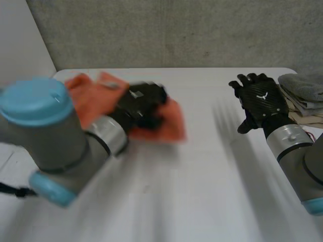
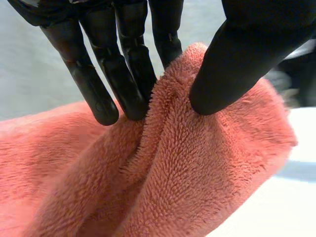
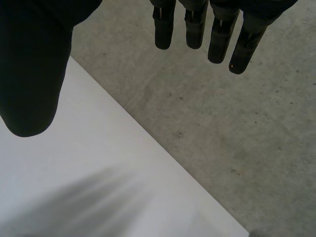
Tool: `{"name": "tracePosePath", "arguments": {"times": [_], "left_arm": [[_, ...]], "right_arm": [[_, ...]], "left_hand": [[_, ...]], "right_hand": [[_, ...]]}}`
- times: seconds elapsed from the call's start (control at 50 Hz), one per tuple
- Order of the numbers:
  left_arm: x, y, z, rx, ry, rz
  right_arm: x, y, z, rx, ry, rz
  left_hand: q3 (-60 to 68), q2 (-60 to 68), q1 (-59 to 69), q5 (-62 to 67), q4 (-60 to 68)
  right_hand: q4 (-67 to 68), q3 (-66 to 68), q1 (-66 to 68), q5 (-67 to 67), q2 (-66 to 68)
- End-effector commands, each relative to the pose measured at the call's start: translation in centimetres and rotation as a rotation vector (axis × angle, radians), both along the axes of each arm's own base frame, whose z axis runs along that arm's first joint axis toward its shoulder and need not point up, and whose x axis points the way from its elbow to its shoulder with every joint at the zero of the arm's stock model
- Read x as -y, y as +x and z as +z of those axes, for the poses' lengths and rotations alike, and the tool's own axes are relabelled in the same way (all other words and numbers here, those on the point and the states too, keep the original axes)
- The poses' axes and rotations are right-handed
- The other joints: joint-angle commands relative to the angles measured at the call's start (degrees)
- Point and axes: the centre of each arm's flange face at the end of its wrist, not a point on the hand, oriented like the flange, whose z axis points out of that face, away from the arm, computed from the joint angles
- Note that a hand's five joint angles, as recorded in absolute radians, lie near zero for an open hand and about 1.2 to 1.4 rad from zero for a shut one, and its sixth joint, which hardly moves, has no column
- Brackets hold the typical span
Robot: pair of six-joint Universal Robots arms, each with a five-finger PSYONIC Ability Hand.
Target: Fold the laundry.
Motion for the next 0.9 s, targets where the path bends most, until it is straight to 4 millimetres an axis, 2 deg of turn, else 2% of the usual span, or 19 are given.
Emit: {"name": "tracePosePath", "arguments": {"times": [0.02,0.12,0.22,0.26,0.42,0.44,0.46,0.52,0.54,0.62,0.66,0.76,0.84,0.9], "left_arm": [[-2.8,-2.3,-3.2,0.062,0.176,-0.052],[-1.1,-1.0,-2.3,0.109,0.133,0.088],[2.6,2.4,-0.2,0.148,0.022,0.22],[3.4,3.4,0.1,0.172,0.001,0.248],[6.1,6.3,-0.5,0.373,-0.11,0.31],[6.9,6.9,-1.1,0.429,-0.129,0.32],[7.8,7.5,-2.1,0.487,-0.139,0.324],[8.8,8.1,-3.4,0.549,-0.138,0.322],[9.5,8.3,-4.5,0.596,-0.136,0.305],[10.5,8.8,-6.3,0.672,-0.15,0.27],[10.8,8.9,-6.4,0.677,-0.16,0.272],[13.2,11.2,-6.1,0.644,-0.205,0.37],[13.0,11.6,-5.3,0.616,-0.209,0.38],[12.1,11.4,-5.3,0.575,-0.193,0.345]], "right_arm": [[0.5,-0.5,0.1,0.003,0.0,-0.019],[0.2,-0.6,-0.1,-0.002,0.023,-0.016],[-0.5,-0.5,-0.5,-0.029,0.11,-0.001],[-0.7,-0.5,-0.5,-0.038,0.15,0.002],[-3.7,0.2,-0.8,-0.094,0.408,0.064],[-4.0,0.4,-0.8,-0.096,0.424,0.073],[-4.7,0.9,-0.9,-0.098,0.451,0.095],[-5.5,1.9,-1.1,-0.083,0.469,0.123],[-5.7,2.1,-1.3,-0.083,0.474,0.13],[-5.8,3.4,-2.9,-0.086,0.472,0.166],[-6.0,4.5,-3.2,-0.09,0.432,0.203],[-6.3,7.5,-3.3,-0.086,0.371,0.296],[-6.0,10.4,-3.7,-0.089,0.353,0.35],[-5.9,11.5,-4.8,-0.113,0.383,0.371]], "left_hand": [[-43.89,-43.95,-41.89,-43.57,-44.2],[-47.96,-48.02,-45.96,-47.63,-48.26],[-47.96,-48.02,-45.96,-47.63,-48.26],[-47.96,-48.02,-45.96,-47.63,-48.26],[-47.96,-48.02,-45.96,-47.63,-48.26],[-47.63,-47.69,-45.62,-47.3,-47.93],[-47.46,-47.52,-45.45,-47.13,-47.76],[-47.29,-47.35,-45.28,-46.96,-47.59],[-47.29,-47.35,-45.28,-46.96,-47.59],[-47.29,-47.35,-45.28,-46.96,-47.59],[-47.29,-47.35,-45.28,-46.96,-47.59],[-47.29,-47.35,-45.28,-46.96,-47.59],[-47.29,-47.35,-45.28,-46.96,-47.59],[-47.29,-47.35,-45.28,-46.96,-47.59]], "right_hand": [[-3.44,-1.92,-1.71,-3.67,-2.72],[-3.44,-1.92,-1.71,-3.67,-2.72],[-3.44,-1.92,-1.71,-3.67,-2.72],[-3.44,-1.92,-1.71,-3.67,-2.72],[-3.44,-1.92,-1.71,-3.67,-2.72],[-3.44,-1.92,-1.71,-3.67,-2.72],[-3.44,-1.92,-1.71,-3.67,-2.72],[-3.44,-1.92,-1.71,-3.67,-2.72],[-3.44,-1.92,-1.71,-3.67,-2.72],[0.5,2.03,2.23,0.27,1.22],[3.68,5.21,5.41,3.46,4.41],[9.25,10.78,10.98,9.02,9.97],[9.25,10.78,10.99,9.03,9.98],[8.92,10.45,10.65,8.69,9.64]]}}
